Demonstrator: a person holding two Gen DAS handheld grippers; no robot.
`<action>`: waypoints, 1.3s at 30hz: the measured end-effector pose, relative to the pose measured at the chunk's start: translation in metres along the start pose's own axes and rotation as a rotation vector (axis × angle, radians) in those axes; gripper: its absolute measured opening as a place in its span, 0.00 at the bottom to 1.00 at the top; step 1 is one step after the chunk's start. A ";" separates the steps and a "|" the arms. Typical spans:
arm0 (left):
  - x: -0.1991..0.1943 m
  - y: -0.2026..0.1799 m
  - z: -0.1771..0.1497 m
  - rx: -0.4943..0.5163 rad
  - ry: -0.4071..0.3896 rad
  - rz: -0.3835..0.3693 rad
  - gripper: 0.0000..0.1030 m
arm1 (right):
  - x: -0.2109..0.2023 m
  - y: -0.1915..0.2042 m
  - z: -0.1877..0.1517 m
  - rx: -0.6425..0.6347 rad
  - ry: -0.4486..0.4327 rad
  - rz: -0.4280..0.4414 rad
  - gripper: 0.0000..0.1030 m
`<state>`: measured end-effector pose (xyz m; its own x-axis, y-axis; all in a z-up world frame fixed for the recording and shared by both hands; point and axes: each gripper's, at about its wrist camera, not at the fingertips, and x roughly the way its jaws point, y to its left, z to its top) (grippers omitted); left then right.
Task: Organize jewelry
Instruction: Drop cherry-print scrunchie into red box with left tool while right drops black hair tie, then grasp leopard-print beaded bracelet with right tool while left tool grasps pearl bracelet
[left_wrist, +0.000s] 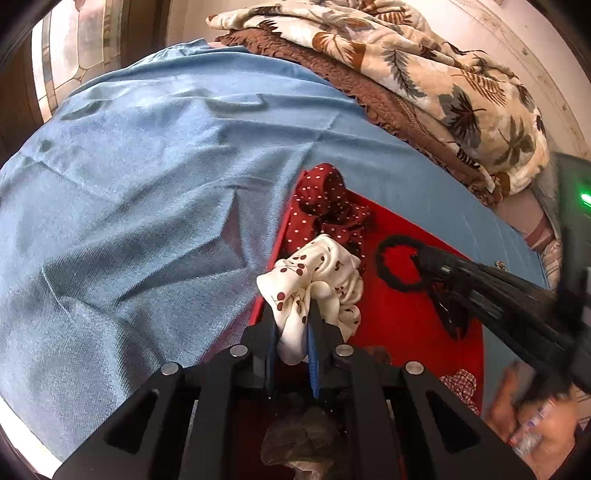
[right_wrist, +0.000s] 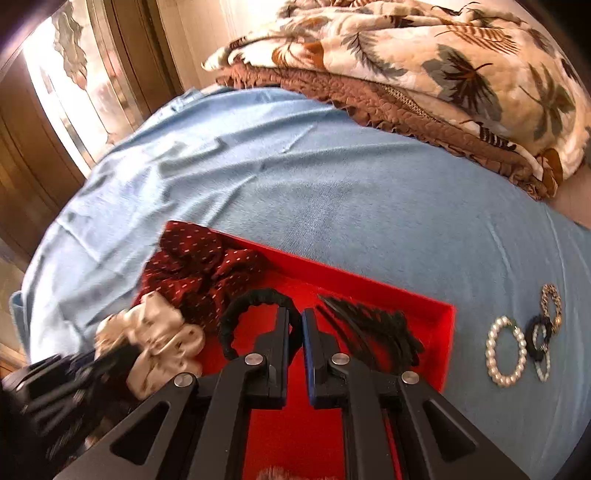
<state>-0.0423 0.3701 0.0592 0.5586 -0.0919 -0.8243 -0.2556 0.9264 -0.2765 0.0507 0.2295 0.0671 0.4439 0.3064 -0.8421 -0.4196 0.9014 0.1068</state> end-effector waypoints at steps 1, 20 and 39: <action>-0.002 0.000 0.000 0.001 -0.006 -0.008 0.13 | 0.005 0.000 0.002 0.004 0.007 -0.006 0.08; -0.043 -0.010 0.000 0.028 -0.197 -0.078 0.58 | 0.007 -0.001 0.004 0.039 0.002 0.008 0.40; -0.037 -0.014 -0.012 0.020 -0.199 -0.014 0.59 | -0.121 -0.133 -0.095 0.118 -0.101 -0.054 0.51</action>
<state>-0.0689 0.3564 0.0881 0.7077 -0.0326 -0.7058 -0.2322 0.9327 -0.2760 -0.0226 0.0436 0.1048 0.5433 0.2800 -0.7914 -0.2995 0.9454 0.1289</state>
